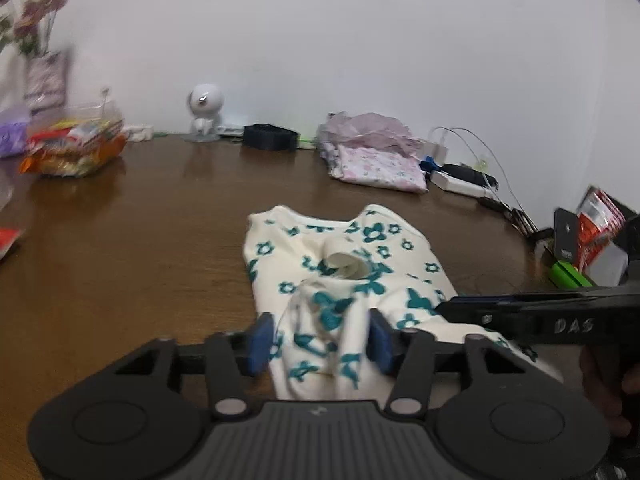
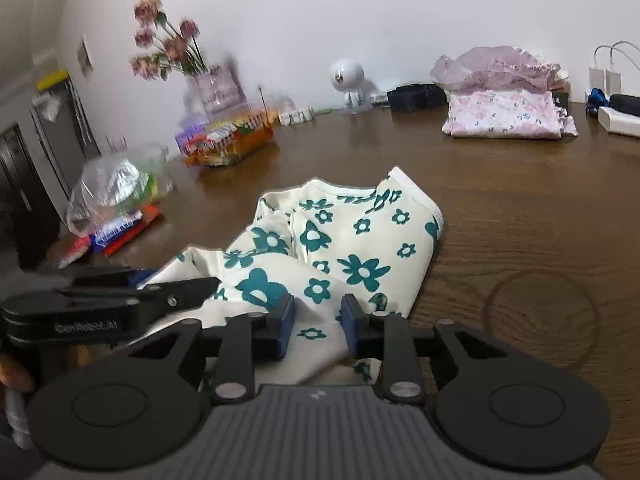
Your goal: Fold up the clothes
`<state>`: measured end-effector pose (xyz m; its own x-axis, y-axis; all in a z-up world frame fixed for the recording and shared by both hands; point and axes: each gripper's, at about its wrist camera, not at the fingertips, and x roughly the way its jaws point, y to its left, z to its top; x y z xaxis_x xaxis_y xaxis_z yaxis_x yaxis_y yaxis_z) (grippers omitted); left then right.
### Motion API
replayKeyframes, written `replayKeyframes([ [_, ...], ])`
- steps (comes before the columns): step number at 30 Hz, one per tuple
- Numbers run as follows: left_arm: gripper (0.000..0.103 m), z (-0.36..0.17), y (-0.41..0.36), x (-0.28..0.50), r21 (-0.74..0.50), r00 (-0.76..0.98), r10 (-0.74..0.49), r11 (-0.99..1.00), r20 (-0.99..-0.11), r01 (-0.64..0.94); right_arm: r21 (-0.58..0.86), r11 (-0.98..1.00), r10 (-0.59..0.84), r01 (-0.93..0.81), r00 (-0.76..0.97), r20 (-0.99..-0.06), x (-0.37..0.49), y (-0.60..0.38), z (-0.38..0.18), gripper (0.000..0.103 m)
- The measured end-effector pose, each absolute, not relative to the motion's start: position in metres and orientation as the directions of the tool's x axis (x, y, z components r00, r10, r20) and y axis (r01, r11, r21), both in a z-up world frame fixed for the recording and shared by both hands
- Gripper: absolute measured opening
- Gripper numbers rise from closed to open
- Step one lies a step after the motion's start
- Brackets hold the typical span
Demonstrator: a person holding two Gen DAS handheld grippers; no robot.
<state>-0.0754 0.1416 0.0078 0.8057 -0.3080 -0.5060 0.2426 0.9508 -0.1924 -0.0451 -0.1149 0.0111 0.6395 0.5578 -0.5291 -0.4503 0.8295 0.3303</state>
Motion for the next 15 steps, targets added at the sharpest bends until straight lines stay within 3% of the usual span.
replayKeyframes([
  [4,0.051,0.023,0.161,-0.087,-0.251,0.802,-0.349,0.934,-0.485,0.254,0.258,0.833,0.546,-0.489,0.653,-0.525,-0.057,-0.115,0.029,0.027],
  [5,0.051,0.026,0.166,-0.090,-0.264,0.802,-0.359,0.929,-0.478,0.258,0.231,0.812,0.574,-0.536,0.659,-0.486,-0.070,-0.120,0.039,0.034],
  [8,0.056,0.041,0.172,-0.126,-0.158,0.838,-0.397,0.918,-0.373,0.365,0.091,0.717,0.666,-0.691,0.642,-0.381,-0.115,-0.131,0.055,0.098],
  [10,0.061,0.042,0.163,-0.147,-0.005,0.844,-0.429,0.892,-0.322,0.451,-0.041,0.637,0.703,-0.770,0.602,-0.380,-0.139,-0.125,0.050,0.100],
  [15,0.063,0.037,0.145,-0.158,0.164,0.762,-0.553,0.762,-0.337,0.626,-0.182,0.547,0.667,-0.817,0.557,-0.494,-0.139,-0.101,0.027,0.086],
])
